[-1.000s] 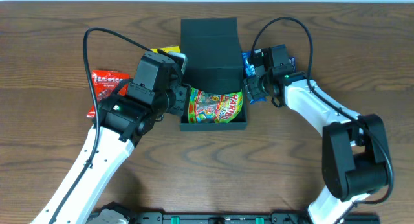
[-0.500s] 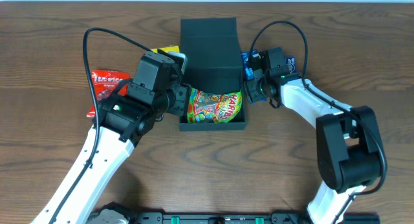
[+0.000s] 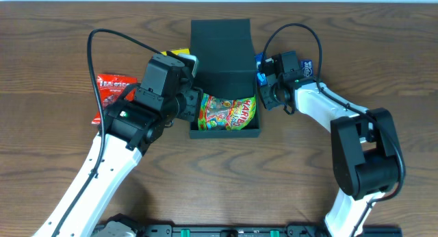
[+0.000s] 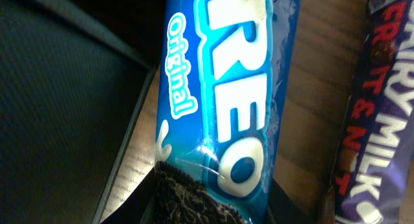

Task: Pack container
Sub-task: 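Reach the right gripper to the blue Oreo pack and grasp it, then lift the Oreo pack and lay it into the box with the right gripper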

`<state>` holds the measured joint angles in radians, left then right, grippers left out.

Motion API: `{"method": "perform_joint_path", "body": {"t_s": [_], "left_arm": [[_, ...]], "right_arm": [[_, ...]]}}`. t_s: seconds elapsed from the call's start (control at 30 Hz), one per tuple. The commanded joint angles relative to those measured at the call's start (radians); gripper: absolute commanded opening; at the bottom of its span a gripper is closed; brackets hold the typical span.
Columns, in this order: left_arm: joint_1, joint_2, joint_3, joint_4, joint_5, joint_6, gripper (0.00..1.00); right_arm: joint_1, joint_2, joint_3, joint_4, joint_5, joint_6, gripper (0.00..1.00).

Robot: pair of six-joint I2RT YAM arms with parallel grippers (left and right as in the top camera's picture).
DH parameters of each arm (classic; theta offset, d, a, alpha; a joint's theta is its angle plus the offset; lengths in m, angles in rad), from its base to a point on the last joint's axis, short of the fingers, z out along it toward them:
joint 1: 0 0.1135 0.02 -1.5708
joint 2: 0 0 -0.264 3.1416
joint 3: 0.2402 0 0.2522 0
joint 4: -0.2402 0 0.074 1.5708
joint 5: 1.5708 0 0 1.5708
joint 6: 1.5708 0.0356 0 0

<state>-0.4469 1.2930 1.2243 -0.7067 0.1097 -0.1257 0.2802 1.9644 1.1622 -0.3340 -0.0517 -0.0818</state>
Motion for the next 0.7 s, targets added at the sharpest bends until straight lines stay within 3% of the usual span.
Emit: {"method": "perform_joint_path", "body": {"t_s": [0.0, 0.47, 0.67], "left_arm": [[0.002, -0.013, 0.01, 0.005, 0.011, 0.017, 0.57], [0.002, -0.071, 0.045, 0.004, -0.003, 0.022, 0.57], [0.002, -0.147, 0.045, -0.003, -0.039, 0.033, 0.59]], "right_arm": [[0.009, -0.019, 0.019, -0.023, -0.001, 0.006, 0.01], [0.01, -0.381, 0.034, -0.002, -0.014, 0.006, 0.01], [0.01, -0.451, 0.034, 0.005, -0.164, -0.053, 0.01]]}}
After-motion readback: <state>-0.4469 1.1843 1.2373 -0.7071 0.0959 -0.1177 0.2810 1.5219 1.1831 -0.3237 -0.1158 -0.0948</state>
